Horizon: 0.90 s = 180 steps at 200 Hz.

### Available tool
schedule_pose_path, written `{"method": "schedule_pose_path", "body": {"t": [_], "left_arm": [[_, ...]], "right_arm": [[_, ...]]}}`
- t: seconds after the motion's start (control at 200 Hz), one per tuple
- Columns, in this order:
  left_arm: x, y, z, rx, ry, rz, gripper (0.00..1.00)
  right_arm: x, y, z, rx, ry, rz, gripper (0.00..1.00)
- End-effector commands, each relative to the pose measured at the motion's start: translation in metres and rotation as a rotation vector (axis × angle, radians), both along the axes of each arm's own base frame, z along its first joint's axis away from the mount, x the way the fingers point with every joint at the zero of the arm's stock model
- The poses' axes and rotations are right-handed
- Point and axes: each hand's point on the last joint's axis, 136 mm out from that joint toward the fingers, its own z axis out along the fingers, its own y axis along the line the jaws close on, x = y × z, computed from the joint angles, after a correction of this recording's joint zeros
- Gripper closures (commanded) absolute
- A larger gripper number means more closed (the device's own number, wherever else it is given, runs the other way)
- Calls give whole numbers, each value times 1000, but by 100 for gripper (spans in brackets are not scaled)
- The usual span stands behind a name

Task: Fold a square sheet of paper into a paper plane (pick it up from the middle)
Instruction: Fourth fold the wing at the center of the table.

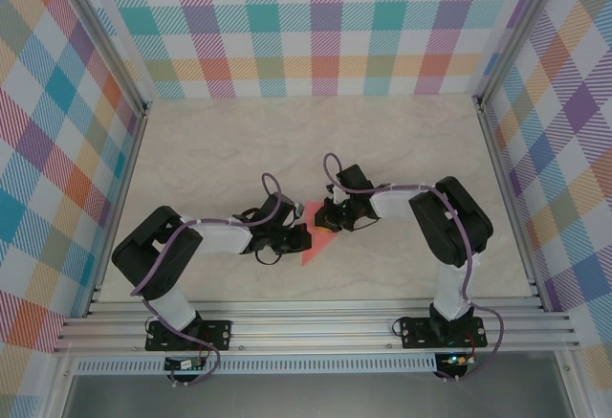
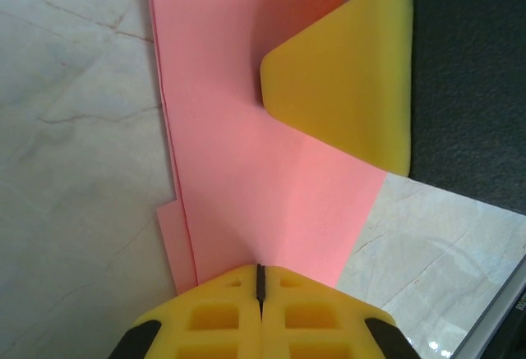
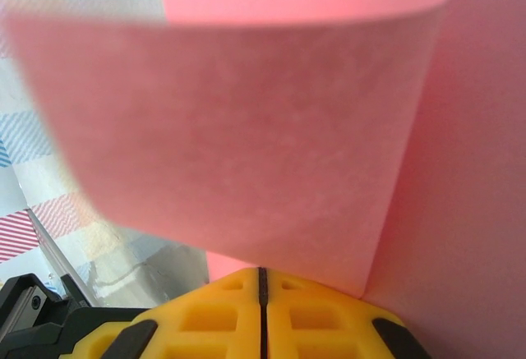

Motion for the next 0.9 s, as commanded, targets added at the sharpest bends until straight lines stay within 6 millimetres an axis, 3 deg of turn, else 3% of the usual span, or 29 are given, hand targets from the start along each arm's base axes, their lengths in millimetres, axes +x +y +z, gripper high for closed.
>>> {"method": "schedule_pose_path", "body": {"t": [0.0, 0.365, 0.895], "left_arm": [[-46, 39, -53, 185, 181, -18, 100], [-49, 40, -62, 198, 198, -40, 100], [-54, 43, -65, 209, 210, -58, 100]], "right_arm": [[16, -20, -23, -93, -19, -64, 92], [31, -34, -22, -97, -32, -116, 90], [80, -74, -14, -110, -70, -237, 89]]}}
